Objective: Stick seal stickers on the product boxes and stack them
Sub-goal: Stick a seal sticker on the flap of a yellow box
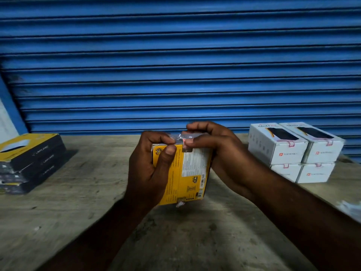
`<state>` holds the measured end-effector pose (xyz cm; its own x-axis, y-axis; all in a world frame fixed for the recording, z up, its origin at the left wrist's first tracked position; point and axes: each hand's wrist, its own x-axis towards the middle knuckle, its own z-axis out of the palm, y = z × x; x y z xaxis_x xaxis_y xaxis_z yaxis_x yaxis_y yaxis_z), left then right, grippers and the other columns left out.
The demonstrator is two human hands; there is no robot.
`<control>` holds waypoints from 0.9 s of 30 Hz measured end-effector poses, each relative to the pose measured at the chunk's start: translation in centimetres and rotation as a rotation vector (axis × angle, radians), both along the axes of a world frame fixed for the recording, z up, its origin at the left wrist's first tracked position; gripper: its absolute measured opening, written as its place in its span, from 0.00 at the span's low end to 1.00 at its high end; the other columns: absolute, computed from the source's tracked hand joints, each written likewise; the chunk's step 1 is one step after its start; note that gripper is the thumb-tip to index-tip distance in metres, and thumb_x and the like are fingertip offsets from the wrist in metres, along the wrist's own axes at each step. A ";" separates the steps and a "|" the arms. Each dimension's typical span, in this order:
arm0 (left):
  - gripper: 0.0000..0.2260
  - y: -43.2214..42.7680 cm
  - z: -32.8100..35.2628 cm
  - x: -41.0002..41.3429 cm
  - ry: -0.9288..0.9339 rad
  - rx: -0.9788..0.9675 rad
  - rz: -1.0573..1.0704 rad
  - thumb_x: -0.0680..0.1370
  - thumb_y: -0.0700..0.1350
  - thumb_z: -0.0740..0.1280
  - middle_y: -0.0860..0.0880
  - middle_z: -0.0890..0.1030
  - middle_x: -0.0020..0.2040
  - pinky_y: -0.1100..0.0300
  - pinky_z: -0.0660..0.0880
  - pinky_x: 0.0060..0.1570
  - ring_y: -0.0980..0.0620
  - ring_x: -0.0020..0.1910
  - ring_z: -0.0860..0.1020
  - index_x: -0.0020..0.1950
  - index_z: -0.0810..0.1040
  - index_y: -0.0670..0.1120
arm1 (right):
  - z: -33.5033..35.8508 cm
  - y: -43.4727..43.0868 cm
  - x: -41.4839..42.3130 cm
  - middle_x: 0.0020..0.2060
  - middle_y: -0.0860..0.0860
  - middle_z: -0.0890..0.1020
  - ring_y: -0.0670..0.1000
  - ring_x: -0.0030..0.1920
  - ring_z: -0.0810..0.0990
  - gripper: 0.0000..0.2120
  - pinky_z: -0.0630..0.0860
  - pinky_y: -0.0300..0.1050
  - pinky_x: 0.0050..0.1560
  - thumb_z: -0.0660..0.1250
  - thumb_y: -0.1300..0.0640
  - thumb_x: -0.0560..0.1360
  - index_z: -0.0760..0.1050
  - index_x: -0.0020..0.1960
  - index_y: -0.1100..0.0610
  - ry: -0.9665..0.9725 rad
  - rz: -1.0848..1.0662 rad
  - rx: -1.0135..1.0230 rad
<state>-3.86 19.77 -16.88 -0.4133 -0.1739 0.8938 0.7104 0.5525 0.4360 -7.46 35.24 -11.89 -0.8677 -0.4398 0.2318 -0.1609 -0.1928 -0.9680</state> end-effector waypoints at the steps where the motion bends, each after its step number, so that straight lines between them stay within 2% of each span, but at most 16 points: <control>1: 0.04 0.0 0.1 0.0 0.008 -0.017 0.002 0.78 0.49 0.61 0.70 0.77 0.48 0.76 0.69 0.48 0.69 0.48 0.76 0.49 0.69 0.59 | -0.1 -0.1 0.0 0.51 0.54 0.83 0.55 0.52 0.82 0.20 0.77 0.48 0.51 0.72 0.63 0.63 0.79 0.55 0.58 -0.056 0.003 -0.024; 3: 0.05 -0.1 0.1 0.1 0.021 -0.048 0.004 0.78 0.48 0.61 0.69 0.76 0.49 0.74 0.69 0.50 0.68 0.49 0.76 0.50 0.70 0.60 | -0.1 -0.1 0.1 0.48 0.54 0.82 0.56 0.52 0.80 0.20 0.74 0.51 0.51 0.73 0.59 0.57 0.79 0.49 0.59 -0.087 -0.004 0.005; 5: 0.08 -0.3 0.3 0.1 0.043 -0.082 0.011 0.78 0.47 0.62 0.68 0.76 0.49 0.73 0.69 0.51 0.68 0.50 0.76 0.53 0.70 0.60 | 0.1 0.0 0.4 0.44 0.55 0.79 0.55 0.49 0.77 0.15 0.70 0.53 0.51 0.70 0.57 0.60 0.76 0.45 0.59 -0.071 0.030 0.084; 9: 0.09 -0.5 0.5 0.2 0.086 -0.142 -0.005 0.78 0.46 0.62 0.68 0.75 0.51 0.72 0.69 0.52 0.67 0.52 0.76 0.55 0.70 0.59 | 0.7 0.4 0.8 0.43 0.54 0.76 0.55 0.47 0.75 0.15 0.69 0.53 0.50 0.67 0.54 0.60 0.77 0.46 0.55 -0.065 0.077 0.183; 12: 0.09 -0.6 0.4 0.3 0.086 -0.135 -0.024 0.78 0.46 0.62 0.67 0.75 0.51 0.71 0.70 0.52 0.66 0.52 0.76 0.55 0.70 0.59 | 0.7 0.2 1.0 0.38 0.54 0.76 0.54 0.44 0.75 0.08 0.69 0.53 0.47 0.68 0.52 0.61 0.77 0.38 0.54 -0.069 0.049 0.182; 14: 0.09 -0.7 0.4 0.2 0.075 -0.105 -0.021 0.78 0.47 0.61 0.68 0.75 0.51 0.72 0.70 0.51 0.67 0.51 0.76 0.55 0.69 0.59 | 0.6 -0.1 1.1 0.34 0.52 0.78 0.53 0.41 0.76 0.05 0.70 0.51 0.45 0.69 0.52 0.66 0.77 0.33 0.52 -0.057 0.040 0.183; 16: 0.09 -0.9 0.4 0.1 0.073 -0.082 -0.019 0.78 0.47 0.61 0.69 0.75 0.51 0.72 0.70 0.51 0.67 0.50 0.76 0.55 0.69 0.59 | 0.7 -0.1 1.2 0.33 0.51 0.80 0.52 0.40 0.77 0.09 0.71 0.50 0.45 0.68 0.54 0.73 0.78 0.34 0.52 -0.081 0.028 0.162; 18: 0.09 -1.0 0.5 0.1 0.071 -0.067 -0.025 0.78 0.47 0.60 0.69 0.75 0.51 0.73 0.70 0.50 0.67 0.50 0.76 0.55 0.68 0.59 | 0.8 0.0 1.1 0.36 0.51 0.82 0.52 0.43 0.79 0.09 0.73 0.51 0.49 0.66 0.52 0.76 0.79 0.38 0.53 -0.137 0.042 0.113; 21: 0.08 -1.1 0.3 0.2 0.063 -0.052 -0.034 0.78 0.47 0.60 0.70 0.75 0.50 0.74 0.70 0.48 0.68 0.48 0.76 0.55 0.68 0.58 | 0.6 0.1 1.1 0.39 0.51 0.82 0.53 0.47 0.80 0.07 0.73 0.52 0.51 0.68 0.53 0.75 0.79 0.39 0.53 -0.077 0.093 0.109; 25: 0.07 -1.0 0.3 0.2 0.069 -0.049 -0.039 0.78 0.49 0.61 0.69 0.75 0.51 0.74 0.70 0.49 0.68 0.49 0.76 0.54 0.68 0.58 | 0.6 -0.2 1.3 0.33 0.51 0.79 0.53 0.42 0.77 0.11 0.71 0.50 0.45 0.67 0.55 0.74 0.77 0.33 0.53 -0.020 0.045 0.108; 27: 0.04 -0.9 0.2 0.2 0.061 -0.052 -0.056 0.79 0.51 0.62 0.69 0.76 0.51 0.73 0.70 0.49 0.66 0.49 0.77 0.52 0.68 0.59 | 0.4 -0.4 1.3 0.36 0.53 0.81 0.53 0.42 0.79 0.10 0.72 0.51 0.47 0.65 0.53 0.77 0.80 0.39 0.55 -0.021 0.005 0.100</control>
<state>-3.68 18.82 -16.68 -0.3657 -0.1048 0.9248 0.7653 0.5317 0.3628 -6.12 34.80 -11.53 -0.8698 -0.4638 0.1680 -0.1396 -0.0952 -0.9856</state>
